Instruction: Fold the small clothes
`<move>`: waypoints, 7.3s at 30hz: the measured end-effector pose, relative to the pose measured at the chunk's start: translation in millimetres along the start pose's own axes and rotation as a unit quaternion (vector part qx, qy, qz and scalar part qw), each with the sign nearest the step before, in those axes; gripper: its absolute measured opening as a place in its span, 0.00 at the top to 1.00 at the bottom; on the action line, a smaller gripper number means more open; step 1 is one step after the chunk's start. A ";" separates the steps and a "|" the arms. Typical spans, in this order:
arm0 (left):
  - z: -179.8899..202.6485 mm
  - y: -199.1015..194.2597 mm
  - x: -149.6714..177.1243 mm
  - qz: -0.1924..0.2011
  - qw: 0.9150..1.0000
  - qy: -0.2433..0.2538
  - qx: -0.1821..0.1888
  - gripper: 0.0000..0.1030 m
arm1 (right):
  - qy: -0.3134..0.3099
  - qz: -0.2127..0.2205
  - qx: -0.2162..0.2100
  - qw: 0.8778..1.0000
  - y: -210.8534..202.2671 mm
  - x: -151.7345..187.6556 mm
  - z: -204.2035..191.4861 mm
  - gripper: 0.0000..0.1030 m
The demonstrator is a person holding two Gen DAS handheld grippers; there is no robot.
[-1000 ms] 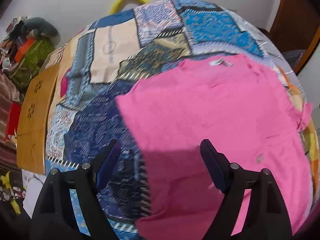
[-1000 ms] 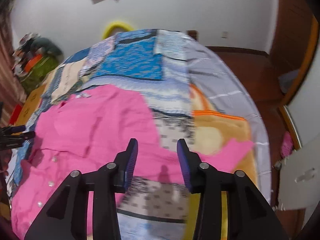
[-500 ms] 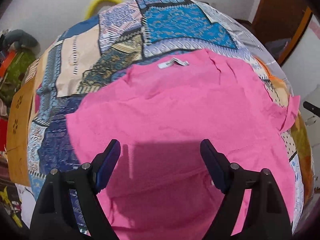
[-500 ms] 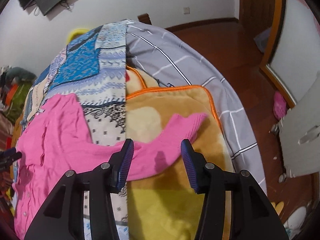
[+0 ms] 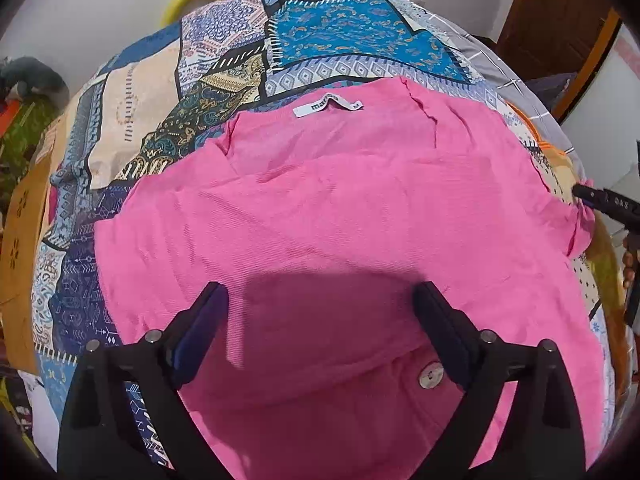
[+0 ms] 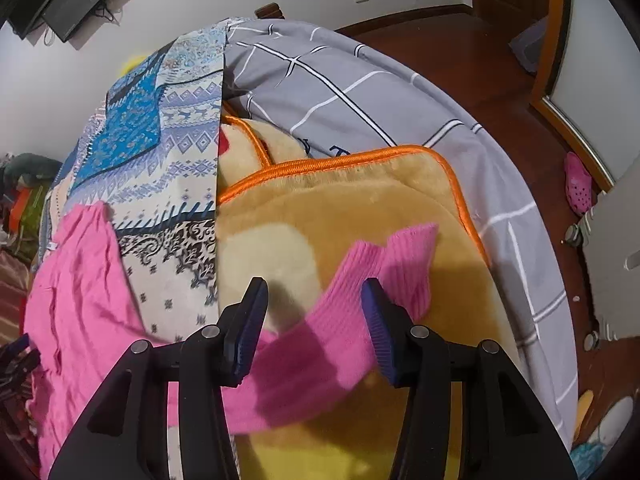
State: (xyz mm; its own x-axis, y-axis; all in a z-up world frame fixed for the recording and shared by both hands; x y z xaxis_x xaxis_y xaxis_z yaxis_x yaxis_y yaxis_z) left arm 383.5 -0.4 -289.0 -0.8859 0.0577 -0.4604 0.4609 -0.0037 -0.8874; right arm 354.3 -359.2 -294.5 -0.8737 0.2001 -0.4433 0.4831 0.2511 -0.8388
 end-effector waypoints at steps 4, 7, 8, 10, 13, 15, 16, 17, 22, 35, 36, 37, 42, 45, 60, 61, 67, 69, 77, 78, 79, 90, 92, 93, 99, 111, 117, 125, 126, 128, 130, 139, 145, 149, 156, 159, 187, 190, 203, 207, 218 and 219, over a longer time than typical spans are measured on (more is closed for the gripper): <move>4.6 0.1 2.1 0.007 1.000 0.012 -0.003 0.06 | -0.006 0.000 0.017 1.000 6.3 -1.4 1.7 0.71; 5.9 -0.1 3.1 0.008 1.000 0.015 -0.002 0.06 | -0.008 0.002 0.026 1.000 4.1 -2.2 5.0 0.91; 5.6 0.0 3.0 0.007 1.000 0.015 -0.001 0.06 | -0.003 0.002 0.020 1.000 1.5 -1.9 7.4 0.92; 5.2 -0.4 3.0 0.004 1.000 0.012 0.000 0.06 | 0.005 0.004 0.014 1.000 -2.1 -2.2 9.7 0.95; 4.4 -2.6 4.1 -0.002 1.000 0.008 0.002 0.06 | 0.005 0.013 0.010 1.000 -12.4 -4.1 7.9 0.95; 3.9 -4.9 4.8 -0.004 1.000 0.007 0.002 0.06 | 0.000 0.023 0.007 1.000 -22.8 -8.0 4.4 0.96; 3.1 -7.3 5.1 -0.004 1.000 0.006 0.001 0.06 | 0.000 0.027 0.004 1.000 -24.8 -10.2 0.9 0.96; 2.5 -9.5 5.4 -0.003 1.000 0.007 0.000 0.06 | -0.001 0.033 0.000 0.999 -30.2 -13.4 -3.1 0.96; -5.5 -27.0 5.2 0.011 1.000 0.007 -0.009 0.06 | -0.020 0.076 -0.025 0.997 -68.1 -33.5 -29.1 0.96; -50.7 -91.2 10.3 0.067 0.997 -0.033 -0.012 0.06 | -0.118 0.157 -0.118 0.973 -158.1 -55.9 -160.3 0.96; -54.9 -95.3 12.1 0.070 0.997 -0.037 -0.012 0.06 | -0.127 0.158 -0.124 0.971 -160.6 -55.6 -173.5 0.96; -58.2 -98.6 13.9 0.073 0.996 -0.040 -0.012 0.06 | -0.134 0.159 -0.130 0.970 -161.7 -54.8 -184.5 0.96; -78.6 -114.0 26.3 0.085 0.995 -0.052 -0.013 0.06 | -0.183 0.148 -0.158 0.959 -154.1 -42.9 -252.4 0.96; -90.3 -120.4 31.9 0.092 0.994 -0.055 -0.017 0.06 | -0.212 0.130 -0.171 0.953 -140.3 -26.6 -286.7 0.96; -143.0 -114.8 59.5 0.081 0.991 -0.102 -0.019 0.06 | -0.310 -0.059 -0.176 0.933 -21.6 112.2 -357.6 0.96; -143.0 -112.2 59.4 0.079 0.991 -0.104 -0.018 0.06 | -0.315 -0.066 -0.174 0.931 -20.9 116.9 -358.2 0.96; -131.2 -104.8 56.0 0.071 0.992 -0.101 -0.006 0.06 | -0.332 -0.097 -0.173 0.922 -18.0 137.3 -352.3 0.94; -124.5 -103.3 53.3 0.070 0.993 -0.097 -0.002 0.06 | -0.333 -0.104 -0.175 0.921 -21.0 139.3 -349.8 0.94; -95.9 -96.6 35.1 0.065 0.994 -0.083 0.015 0.06 | -0.329 -0.060 -0.179 0.925 -50.1 119.3 -325.5 0.72; -93.6 -94.9 33.2 0.063 0.994 -0.084 0.018 0.06 | -0.325 -0.049 -0.177 0.928 -55.5 112.8 -318.0 0.72; -91.4 -92.8 31.1 0.061 0.994 -0.085 0.020 0.06 | -0.322 -0.043 -0.175 0.929 -58.6 107.7 -312.9 0.70; -59.7 -44.1 19.2 -0.004 0.993 -0.103 0.058 0.33 | -0.260 0.006 -0.120 0.958 -65.9 52.3 -230.0 0.59; -52.4 -37.6 18.2 -0.012 0.993 -0.101 0.063 0.38 | -0.249 0.003 -0.112 0.962 -60.3 48.5 -217.1 0.59; -48.3 -33.8 17.1 -0.015 0.993 -0.100 0.066 0.42 | -0.242 -0.002 -0.111 0.964 -55.6 47.9 -211.4 0.59; -35.0 -17.9 7.0 -0.023 0.991 -0.107 0.077 0.69 | -0.221 -0.036 -0.116 0.968 -34.4 57.1 -192.3 0.59; -30.9 -56.2 -28.5 0.077 0.995 -0.059 0.013 0.95 | -0.245 -0.070 -0.131 0.958 -15.3 83.4 -198.3 0.58; -54.5 -74.6 -33.7 0.109 0.992 -0.064 -0.013 0.95 | -0.242 -0.071 -0.131 0.959 -16.7 83.8 -195.8 0.58; -71.1 -23.2 -1.7 0.022 0.996 -0.084 -0.009 0.94 | -0.238 -0.072 -0.119 0.961 -15.9 83.9 -197.0 0.58; -72.8 -18.9 2.6 0.015 0.996 -0.089 -0.008 0.94 | -0.238 -0.073 -0.117 0.961 -16.3 83.9 -196.7 0.58; -77.0 -16.7 8.1 0.013 0.995 -0.095 -0.011 0.93 | -0.237 -0.076 -0.112 0.962 -17.6 84.7 -195.9 0.57; -81.9 -19.4 12.3 0.011 0.995 -0.097 -0.015 0.88 | -0.236 -0.079 -0.109 0.962 -19.2 85.9 -194.9 0.57; -106.8 -46.8 34.6 0.009 0.994 -0.102 -0.038 0.61 | -0.234 -0.081 -0.093 0.964 -38.7 90.0 -193.2 0.57; -120.5 -84.3 42.5 0.037 0.992 -0.117 -0.043 0.46 | -0.237 -0.048 -0.088 0.966 -73.5 83.4 -196.6 0.52; -124.0 -114.3 49.2 0.058 0.990 -0.117 -0.045 0.38 | -0.243 -0.026 -0.084 0.966 -98.2 83.4 -199.6 0.49; -121.9 -133.5 73.9 0.055 0.991 -0.118 -0.032 0.29 | -0.260 0.001 -0.078 0.962 -130.5 92.4 -202.6 0.39; -118.3 -129.8 90.7 0.039 0.992 -0.120 -0.023 0.29 | -0.253 -0.001 -0.080 0.964 -132.1 98.3 -198.2 0.39; -73.8 -96.0 151.5 -0.019 0.980 -0.163 0.114 0.63 | -0.208 -0.066 -0.146 0.965 -84.5 160.5 -204.0 0.69; -63.2 -100.5 142.9 -0.017 0.981 -0.150 0.122 0.88 | -0.212 -0.059 -0.150 0.964 -85.7 158.2 -208.6 0.90; -61.7 -154.2 66.4 0.105 0.983 -0.124 0.088 0.93 | -0.225 0.053 -0.160 0.960 -131.0 111.3 -213.2 0.95; -76.2 -155.5 42.3 0.126 0.982 -0.125 0.060 0.93 | -0.221 0.074 -0.140 0.962 -130.9 90.7 -209.2 0.95; -89.4 -82.5 28.1 0.067 0.990 -0.124 0.025 0.93 | -0.219 0.052 -0.090 0.970 -75.5 68.6 -199.4 0.95; -89.3 -73.7 28.8 0.056 0.990 -0.125 0.025 0.93 | -0.217 0.047 -0.088 0.971 -70.0 68.2 -197.8 0.95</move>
State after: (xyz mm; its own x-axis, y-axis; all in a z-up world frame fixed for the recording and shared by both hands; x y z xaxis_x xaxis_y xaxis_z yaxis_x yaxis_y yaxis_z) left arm 328.7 90.7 -234.7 -0.8172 -0.1940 -0.5427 0.5602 -0.0461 -0.8271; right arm 272.1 -175.9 -203.5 -0.7482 -0.1775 -0.6393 0.5314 0.4167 -0.7376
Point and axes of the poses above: each gripper's, at about its wrist camera, not at the fingertips, and y roughly the way its jaws point, z to its right, x to its underside, the point moved 5 cm from there along y, roughly the way its jaws point, and after that the axes turned 4 degrees about z, right-handed, at the moved point
